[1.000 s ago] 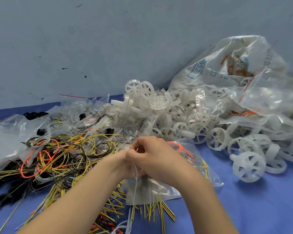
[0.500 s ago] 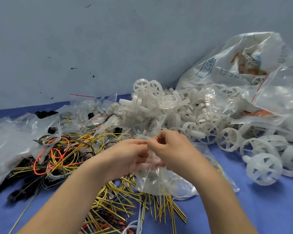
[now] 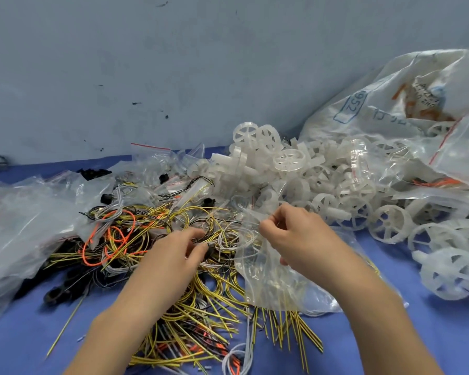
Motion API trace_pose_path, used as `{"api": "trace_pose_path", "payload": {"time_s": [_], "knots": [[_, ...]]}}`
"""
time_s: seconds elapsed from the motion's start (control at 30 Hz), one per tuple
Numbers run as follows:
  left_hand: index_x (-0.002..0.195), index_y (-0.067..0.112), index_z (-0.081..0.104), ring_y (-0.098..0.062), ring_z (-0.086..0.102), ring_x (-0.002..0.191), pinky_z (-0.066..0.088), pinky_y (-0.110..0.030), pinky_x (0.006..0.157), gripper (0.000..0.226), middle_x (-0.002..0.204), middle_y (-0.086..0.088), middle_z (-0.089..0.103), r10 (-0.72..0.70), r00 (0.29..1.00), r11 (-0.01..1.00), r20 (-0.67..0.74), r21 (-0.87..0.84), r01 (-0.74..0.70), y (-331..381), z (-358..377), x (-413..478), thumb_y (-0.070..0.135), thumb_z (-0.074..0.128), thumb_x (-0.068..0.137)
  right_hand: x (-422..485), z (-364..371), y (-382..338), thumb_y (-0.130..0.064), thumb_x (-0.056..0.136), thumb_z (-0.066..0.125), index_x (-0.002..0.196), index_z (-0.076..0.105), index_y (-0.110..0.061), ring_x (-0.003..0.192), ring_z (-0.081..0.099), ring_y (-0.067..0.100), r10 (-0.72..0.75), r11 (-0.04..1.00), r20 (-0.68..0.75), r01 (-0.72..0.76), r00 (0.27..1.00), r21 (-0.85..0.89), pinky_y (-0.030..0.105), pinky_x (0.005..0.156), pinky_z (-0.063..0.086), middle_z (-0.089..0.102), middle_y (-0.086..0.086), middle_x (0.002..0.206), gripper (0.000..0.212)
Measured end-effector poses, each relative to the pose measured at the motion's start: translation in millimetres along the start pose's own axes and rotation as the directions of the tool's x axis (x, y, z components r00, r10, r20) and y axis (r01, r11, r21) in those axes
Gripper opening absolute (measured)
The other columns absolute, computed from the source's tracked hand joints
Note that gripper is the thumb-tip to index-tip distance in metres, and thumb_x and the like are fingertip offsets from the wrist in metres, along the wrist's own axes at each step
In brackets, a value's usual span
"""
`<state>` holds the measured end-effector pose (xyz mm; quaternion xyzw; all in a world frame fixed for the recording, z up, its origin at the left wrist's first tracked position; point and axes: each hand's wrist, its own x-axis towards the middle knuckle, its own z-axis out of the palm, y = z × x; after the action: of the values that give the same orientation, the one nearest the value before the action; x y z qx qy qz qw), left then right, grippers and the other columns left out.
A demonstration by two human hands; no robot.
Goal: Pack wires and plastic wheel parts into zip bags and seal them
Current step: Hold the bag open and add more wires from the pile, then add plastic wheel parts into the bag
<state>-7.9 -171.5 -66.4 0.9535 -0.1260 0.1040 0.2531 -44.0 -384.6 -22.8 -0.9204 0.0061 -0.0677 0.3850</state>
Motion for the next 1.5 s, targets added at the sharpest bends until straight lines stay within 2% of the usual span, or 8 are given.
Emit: {"api": "trace_pose_path", "payload": {"time_s": [0.33,0.6,0.7,0.77,0.83,1.27,1.4,1.5], "knots": [[0.115,0.045,0.045,-0.007,0.061,0.093,0.046,-0.027,0.061,0.022,0.113,0.019,0.049,0.009,1.0,0.97,-0.002,0.242,-0.008,-1,20,-1,0.052,0.046,0.095,0,19,-4,-0.039,0.094,0.046,0.086,0.054,-0.02,0.074,0.06,0.022,-0.037,0.992,0.005,0.038,0.999,-0.12,0.044,0.068,0.05,0.063,0.001,0.079,0.022],[0.12,0.026,0.06,-0.003,0.062,0.089,0.053,-0.03,0.08,0.032,0.107,0.016,0.064,-0.068,0.991,0.977,-0.118,-0.211,0.042,1,9,4,0.04,0.06,0.092,-2,32,-9,-0.064,0.09,0.045,0.102,0.04,-0.025,0.076,0.061,0.022,-0.081,0.966,-0.068,0.061,0.994,-0.25,0.035,0.061,0.044,0.059,-0.004,0.079,0.041],[0.105,0.01,0.073,-0.01,0.069,0.074,0.057,-0.024,0.059,0.032,0.092,0.002,0.073,-0.222,0.933,0.236,0.283,-0.913,0.333,1,-11,11,0.034,0.071,0.084,-3,37,-8,-0.052,0.094,0.047,0.106,0.037,-0.024,0.08,0.06,0.025,-0.119,0.944,-0.048,0.098,0.992,-0.315,0.037,0.061,0.043,0.057,-0.003,0.082,0.032],[0.105,-0.003,0.071,-0.016,0.069,0.076,0.057,-0.021,0.059,0.042,0.098,-0.011,0.069,0.03,0.864,-0.377,0.502,-0.795,0.475,4,-23,11,0.028,0.078,0.079,-2,37,-5,-0.037,0.097,0.046,0.108,0.038,-0.023,0.081,0.06,0.025,-0.127,0.944,-0.049,0.106,0.991,-0.313,0.038,0.065,0.048,0.06,-0.002,0.083,0.02],[0.113,-0.007,0.065,-0.018,0.068,0.078,0.058,-0.021,0.061,0.044,0.102,-0.017,0.065,0.116,0.853,-0.515,0.509,-0.704,0.49,6,-24,10,0.021,0.077,0.081,-1,36,-1,-0.03,0.097,0.045,0.11,0.041,-0.024,0.081,0.062,0.024,-0.119,0.947,-0.053,0.097,0.991,-0.307,0.038,0.069,0.051,0.063,-0.001,0.085,0.016],[0.106,-0.003,0.068,-0.026,0.073,0.088,0.058,-0.023,0.066,0.02,0.101,-0.023,0.072,-0.051,0.873,0.195,0.485,-0.852,0.485,54,3,-1,0.007,0.061,0.091,1,24,-1,-0.037,0.092,0.05,0.093,0.055,-0.03,0.082,0.061,0.016,-0.031,0.995,-0.143,0.017,0.989,-0.095,0.037,0.071,0.051,0.065,-0.007,0.089,0.008],[0.07,0.016,0.072,-0.008,0.062,0.058,0.048,-0.016,0.052,0.03,0.062,0.004,0.068,-0.026,0.933,0.676,0.36,-0.681,0.282,74,16,8,-0.001,0.058,0.09,-2,25,-5,-0.038,0.091,0.05,0.092,0.055,-0.029,0.086,0.061,0.02,-0.042,0.992,-0.153,0.023,0.987,-0.121,0.038,0.075,0.051,0.065,-0.004,0.091,0.011],[0.049,0.016,0.061,-0.007,0.045,0.045,0.035,-0.018,0.046,0.039,0.045,0.008,0.052,0.01,0.925,0.752,0.38,-0.613,0.244,89,19,14,-0.007,0.047,0.077,-1,20,-3,-0.038,0.09,0.051,0.094,0.055,-0.026,0.088,0.062,0.025,-0.021,0.993,-0.189,-0.002,0.982,-0.119,0.04,0.076,0.052,0.066,-0.002,0.093,0.013]]}}
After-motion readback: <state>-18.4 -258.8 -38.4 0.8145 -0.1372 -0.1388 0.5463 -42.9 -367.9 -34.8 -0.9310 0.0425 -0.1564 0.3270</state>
